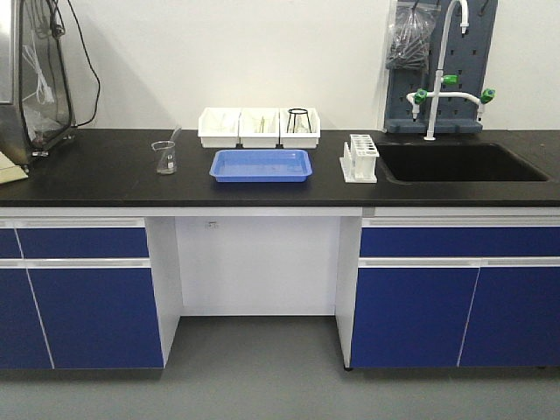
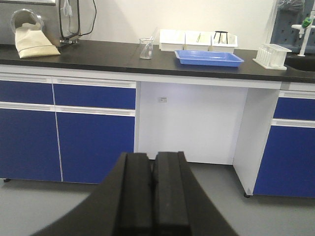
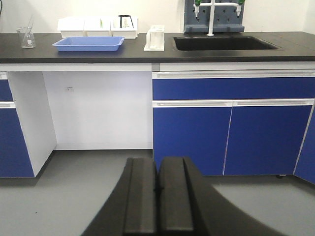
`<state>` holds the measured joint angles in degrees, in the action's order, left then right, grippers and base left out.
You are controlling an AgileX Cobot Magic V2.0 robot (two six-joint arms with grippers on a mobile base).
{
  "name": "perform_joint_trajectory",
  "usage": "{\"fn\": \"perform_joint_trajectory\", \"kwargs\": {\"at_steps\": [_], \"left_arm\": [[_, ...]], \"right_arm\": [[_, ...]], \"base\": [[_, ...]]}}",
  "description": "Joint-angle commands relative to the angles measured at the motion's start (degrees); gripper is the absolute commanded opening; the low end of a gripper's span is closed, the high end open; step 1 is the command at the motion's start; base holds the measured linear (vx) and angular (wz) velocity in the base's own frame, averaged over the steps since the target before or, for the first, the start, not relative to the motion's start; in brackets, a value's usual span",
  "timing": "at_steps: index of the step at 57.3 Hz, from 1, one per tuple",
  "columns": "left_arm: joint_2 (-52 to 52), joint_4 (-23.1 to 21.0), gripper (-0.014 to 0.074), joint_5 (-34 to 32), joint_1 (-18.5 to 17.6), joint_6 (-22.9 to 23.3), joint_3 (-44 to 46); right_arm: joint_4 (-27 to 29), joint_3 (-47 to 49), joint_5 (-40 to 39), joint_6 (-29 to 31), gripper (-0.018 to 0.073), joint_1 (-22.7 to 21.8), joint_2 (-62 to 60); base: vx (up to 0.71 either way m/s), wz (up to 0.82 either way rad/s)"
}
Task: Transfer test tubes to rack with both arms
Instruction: 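Drive the base forward up to the bench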
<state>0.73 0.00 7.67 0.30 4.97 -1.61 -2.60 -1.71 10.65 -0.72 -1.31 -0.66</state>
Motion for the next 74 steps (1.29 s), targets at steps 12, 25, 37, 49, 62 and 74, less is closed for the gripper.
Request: {"fn": "perform_joint_trajectory", "kwargs": {"at_steps": [12,25,37,49,62,74], "left_arm": [[0.71,0.0,-0.0004,-4.65,-0.03,-0.05,1.48],[0.71,0.0,-0.0004,-4.65,-0.03,-0.05,1.48],[0.71,0.0,-0.0004,-4.65,-0.03,-0.05,1.48],[0.71,0.0,-0.0004,-4.65,-0.03,-0.05,1.48],[0.71,0.0,-0.0004,-4.65,-0.03,-0.05,1.48],[0.71,0.0,-0.0004,-4.65,-0.03,-0.05,1.48]], "right_arm": [[-0.27,-0.83,-4.66,0.06,-0.0008,0.05,-0.53],[-0.27,-0.83,-4.66,0.06,-0.0008,0.05,-0.53],[-0.27,-0.83,-4.66,0.06,-0.0008,0.05,-0.53],[-0.27,-0.83,-4.66,0.06,-0.0008,0.05,-0.53],[-0.27,-0.83,-4.66,0.06,-0.0008,0.05,-0.53],[-0.27,-0.83,-4.66,0.06,-0.0008,0.05,-0.53]], "base": [[0.09,0.0],[0.19,-0.01],[0.3,0.06],[0.36,0.1],[0.42,-0.02],[0.44,-0.04]]}}
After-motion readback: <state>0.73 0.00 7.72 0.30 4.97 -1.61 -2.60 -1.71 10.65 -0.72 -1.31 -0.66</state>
